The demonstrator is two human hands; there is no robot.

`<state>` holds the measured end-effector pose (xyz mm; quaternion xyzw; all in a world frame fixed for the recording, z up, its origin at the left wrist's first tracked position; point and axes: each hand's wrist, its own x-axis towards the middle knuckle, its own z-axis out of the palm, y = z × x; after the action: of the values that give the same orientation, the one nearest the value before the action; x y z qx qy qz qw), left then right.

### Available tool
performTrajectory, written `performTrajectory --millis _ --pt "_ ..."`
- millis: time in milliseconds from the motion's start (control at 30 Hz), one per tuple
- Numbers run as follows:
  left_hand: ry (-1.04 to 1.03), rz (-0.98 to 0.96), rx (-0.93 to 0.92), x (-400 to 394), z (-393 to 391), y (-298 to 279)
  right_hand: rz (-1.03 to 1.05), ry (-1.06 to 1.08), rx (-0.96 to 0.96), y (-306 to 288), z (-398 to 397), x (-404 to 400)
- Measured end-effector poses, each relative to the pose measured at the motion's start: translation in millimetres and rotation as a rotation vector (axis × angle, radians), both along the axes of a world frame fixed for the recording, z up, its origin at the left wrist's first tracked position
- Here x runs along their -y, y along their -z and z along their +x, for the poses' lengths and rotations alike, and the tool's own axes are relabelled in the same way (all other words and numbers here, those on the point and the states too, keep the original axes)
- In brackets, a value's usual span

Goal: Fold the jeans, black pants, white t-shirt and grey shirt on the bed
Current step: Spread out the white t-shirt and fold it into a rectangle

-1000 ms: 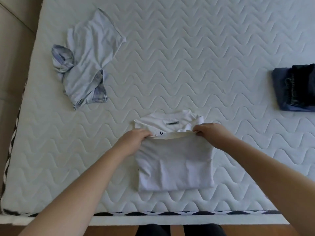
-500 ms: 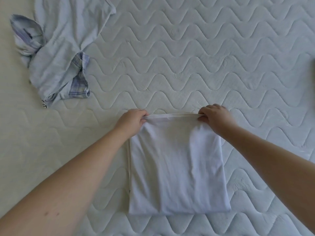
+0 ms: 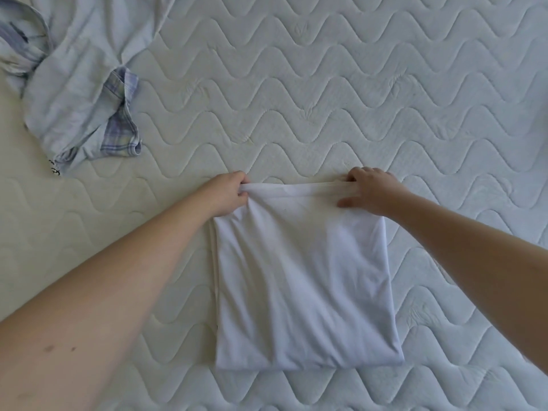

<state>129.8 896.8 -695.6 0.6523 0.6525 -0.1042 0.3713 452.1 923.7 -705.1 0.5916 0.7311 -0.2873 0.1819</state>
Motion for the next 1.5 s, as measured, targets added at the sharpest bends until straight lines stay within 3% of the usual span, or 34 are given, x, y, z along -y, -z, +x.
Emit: performTrajectory --millis 133,267,500,633,833,1033,1167,1333,1500 --pt "-0.003 -0.097 -0.038 -7.0 -4.3 -5.7 0.005 -0.001 0.011 1.0 -5.4 -2.5" --pt "0.198 -0.183 -0.178 -14.6 -1.2 -16.5 -0.028 0.055 -0.015 -4.6 -8.8 -0.6" --pt "0.242 -0.18 -0.05 -15.0 -3.9 -68.2 0.003 -0.02 -0.084 -62.8 3.2 -2.8" --pt "0.23 -0.075 -0.004 -25.5 -2.0 -131.0 0.045 0.028 -0.122 -127.6 11.3 -6.4" --pt "0.228 0.195 -0.051 -49.3 4.3 -252.7 0.293 0.075 -0.179 -241.5 16.3 -19.5" --pt "0.191 0.483 -0.149 -29.4 4.5 -304.6 0.608 0.121 -0.285 -281.5 24.6 -4.9" --pt "0.195 0.737 -0.161 16.6 8.2 -262.7 0.786 0.055 -0.323 -248.4 23.9 38.5" --pt "0.347 0.894 -0.106 99.6 18.8 -151.9 0.893 -0.018 -0.354 -143.9 26.6 121.0" --pt "0.42 0.778 -0.179 201.2 28.9 -29.0 0.781 -0.078 -0.254 -30.7 33.9 223.7"
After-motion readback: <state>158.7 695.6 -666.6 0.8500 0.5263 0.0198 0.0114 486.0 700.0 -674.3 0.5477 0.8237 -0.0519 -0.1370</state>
